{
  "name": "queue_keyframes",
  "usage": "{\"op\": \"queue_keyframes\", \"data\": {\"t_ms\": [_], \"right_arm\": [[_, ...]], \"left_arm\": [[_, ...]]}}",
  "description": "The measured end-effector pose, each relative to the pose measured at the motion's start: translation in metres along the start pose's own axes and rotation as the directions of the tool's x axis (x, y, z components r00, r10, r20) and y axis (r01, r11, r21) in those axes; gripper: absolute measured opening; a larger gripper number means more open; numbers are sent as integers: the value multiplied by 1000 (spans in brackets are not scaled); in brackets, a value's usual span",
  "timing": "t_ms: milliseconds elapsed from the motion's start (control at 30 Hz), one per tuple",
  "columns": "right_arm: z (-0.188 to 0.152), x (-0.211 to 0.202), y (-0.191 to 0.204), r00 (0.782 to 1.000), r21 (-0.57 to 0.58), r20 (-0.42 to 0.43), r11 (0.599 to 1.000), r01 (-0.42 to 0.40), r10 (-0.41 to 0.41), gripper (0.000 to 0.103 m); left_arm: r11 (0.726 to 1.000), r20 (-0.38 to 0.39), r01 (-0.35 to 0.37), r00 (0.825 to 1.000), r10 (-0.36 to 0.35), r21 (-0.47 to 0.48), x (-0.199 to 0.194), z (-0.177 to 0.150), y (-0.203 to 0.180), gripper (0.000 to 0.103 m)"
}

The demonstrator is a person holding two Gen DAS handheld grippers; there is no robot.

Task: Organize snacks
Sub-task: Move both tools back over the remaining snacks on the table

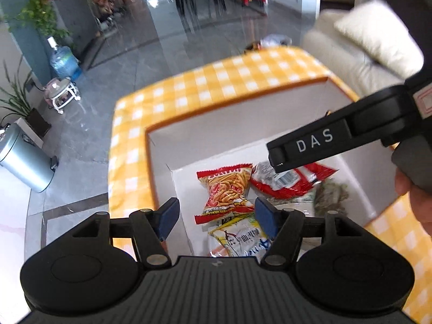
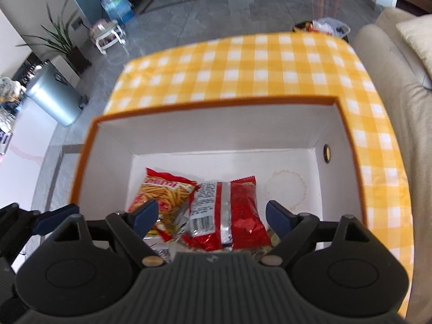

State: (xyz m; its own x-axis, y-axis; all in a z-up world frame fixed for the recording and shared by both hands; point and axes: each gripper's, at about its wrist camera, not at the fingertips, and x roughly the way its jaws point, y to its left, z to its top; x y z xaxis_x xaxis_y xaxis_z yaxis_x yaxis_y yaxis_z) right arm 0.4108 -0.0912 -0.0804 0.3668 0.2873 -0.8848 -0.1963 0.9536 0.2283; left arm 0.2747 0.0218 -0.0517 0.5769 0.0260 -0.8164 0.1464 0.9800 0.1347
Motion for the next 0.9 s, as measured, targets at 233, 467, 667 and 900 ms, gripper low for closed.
{"op": "queue_keyframes", "data": {"t_ms": [233,467,667,900], "right_arm": [[-32,-57,9,993,-52,107,998,-35,40,85],[-90,-120,15,966,-112,242,992,-65,91,88],[-155,-159,18,928,-199,365,980,-5,79,90],[-232,-169,11,892,-258,451,960,113,17,90]], "left_arm": [[996,108,6,994,4,-89,-51,-22,9,76],[988,169,22,986,4,-151,-89,-59,2,76],[963,161,66,987,-24,-261,-102,-102,-3,76],[920,167,90,986,-27,-381,-112,-151,-11,76]]}}
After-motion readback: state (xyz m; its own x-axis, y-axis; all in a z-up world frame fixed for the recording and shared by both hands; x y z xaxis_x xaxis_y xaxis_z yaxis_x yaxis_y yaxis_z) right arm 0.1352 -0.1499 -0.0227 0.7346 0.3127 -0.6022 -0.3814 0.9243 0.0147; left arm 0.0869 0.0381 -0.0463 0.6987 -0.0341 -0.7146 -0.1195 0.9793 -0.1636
